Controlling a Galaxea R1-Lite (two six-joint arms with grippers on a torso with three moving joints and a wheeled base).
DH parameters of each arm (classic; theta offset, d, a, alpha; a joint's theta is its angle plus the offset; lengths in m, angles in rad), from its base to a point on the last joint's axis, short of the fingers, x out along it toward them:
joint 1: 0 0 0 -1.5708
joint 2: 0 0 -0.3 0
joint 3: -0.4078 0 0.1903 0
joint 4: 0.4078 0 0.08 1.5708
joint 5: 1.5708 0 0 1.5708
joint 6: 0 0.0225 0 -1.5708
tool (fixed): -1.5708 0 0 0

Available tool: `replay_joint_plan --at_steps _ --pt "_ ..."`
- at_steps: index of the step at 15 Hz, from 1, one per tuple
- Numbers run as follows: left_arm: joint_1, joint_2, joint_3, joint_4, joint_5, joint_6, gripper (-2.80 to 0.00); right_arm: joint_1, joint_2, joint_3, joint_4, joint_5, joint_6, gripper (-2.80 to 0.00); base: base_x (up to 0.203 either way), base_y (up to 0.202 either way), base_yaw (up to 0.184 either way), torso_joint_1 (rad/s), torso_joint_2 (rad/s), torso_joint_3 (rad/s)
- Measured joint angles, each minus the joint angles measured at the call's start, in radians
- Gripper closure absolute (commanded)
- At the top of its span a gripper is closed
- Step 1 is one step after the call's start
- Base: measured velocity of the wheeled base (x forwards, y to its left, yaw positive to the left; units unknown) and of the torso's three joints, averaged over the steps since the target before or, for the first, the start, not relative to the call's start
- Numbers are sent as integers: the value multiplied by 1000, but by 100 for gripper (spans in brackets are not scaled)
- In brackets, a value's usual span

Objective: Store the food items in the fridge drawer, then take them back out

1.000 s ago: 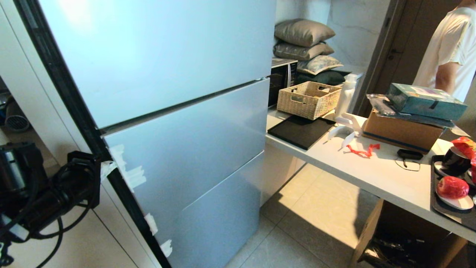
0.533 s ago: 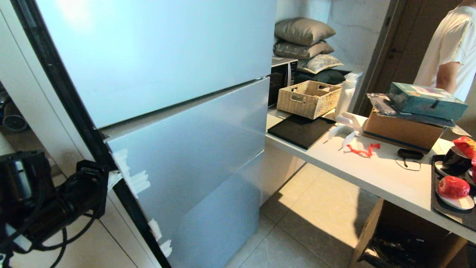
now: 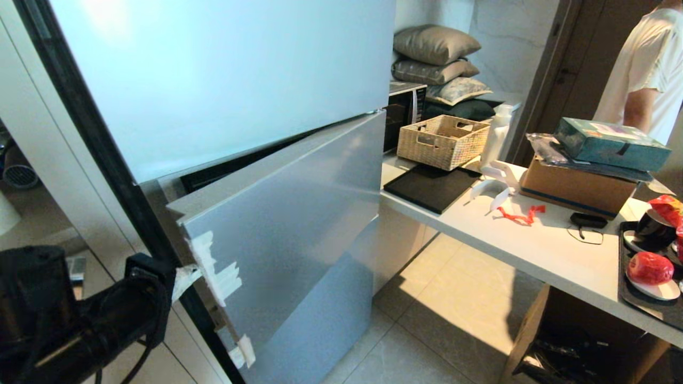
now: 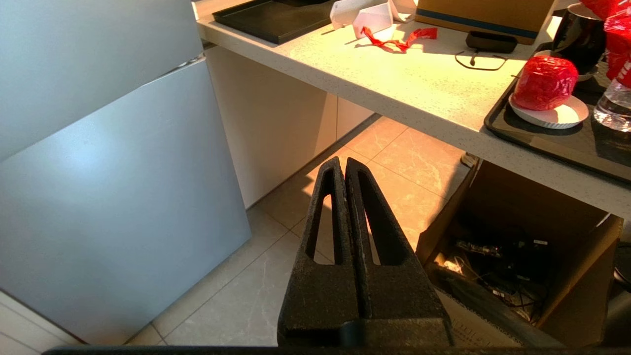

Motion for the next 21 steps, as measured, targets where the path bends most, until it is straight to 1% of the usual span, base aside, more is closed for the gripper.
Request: replay_joint_plan --at_steps 3,5,7,9,10,12,13,14,15,16,17,18,19,21 --pt "-57 -112 38 90 10 14 0 0 0 0 0 0 0 0 0 0 0 0 0 0" --pt "-80 -224 58 169 10 41 0 0 0 0 0 0 0 0 0 0 0 0 0 0" --pt "-91 -362 59 279 11 75 0 0 0 0 0 0 0 0 0 0 0 0 0 0" --pt "-94 -485 29 413 14 105 0 0 0 0 0 0 0 0 0 0 0 0 0 0" --pt "-94 -523 8 451 20 111 0 0 0 0 0 0 0 0 0 0 0 0 0 0" --pt "-90 -529 -37 462 51 116 0 0 0 0 0 0 0 0 0 0 0 0 0 0" --pt "-86 -499 -64 442 77 121 0 0 0 0 0 0 0 0 0 0 0 0 0 0" --pt "-84 -466 -85 415 103 135 0 0 0 0 0 0 0 0 0 0 0 0 0 0" --pt "-83 -443 -99 398 121 165 0 0 0 0 0 0 0 0 0 0 0 0 0 0" --pt "-82 -435 -106 392 129 215 0 0 0 0 0 0 0 0 0 0 0 0 0 0" --pt "-82 -446 -111 389 130 293 0 0 0 0 0 0 0 0 0 0 0 0 0 0" --pt "-82 -474 -114 397 128 406 0 0 0 0 0 0 0 0 0 0 0 0 0 0" --pt "-82 -511 -118 413 125 535 0 0 0 0 0 0 1 0 0 0 0 0 0 0" --pt "-82 -616 -125 472 114 841 0 0 0 0 0 0 0 0 0 0 0 0 0 0"
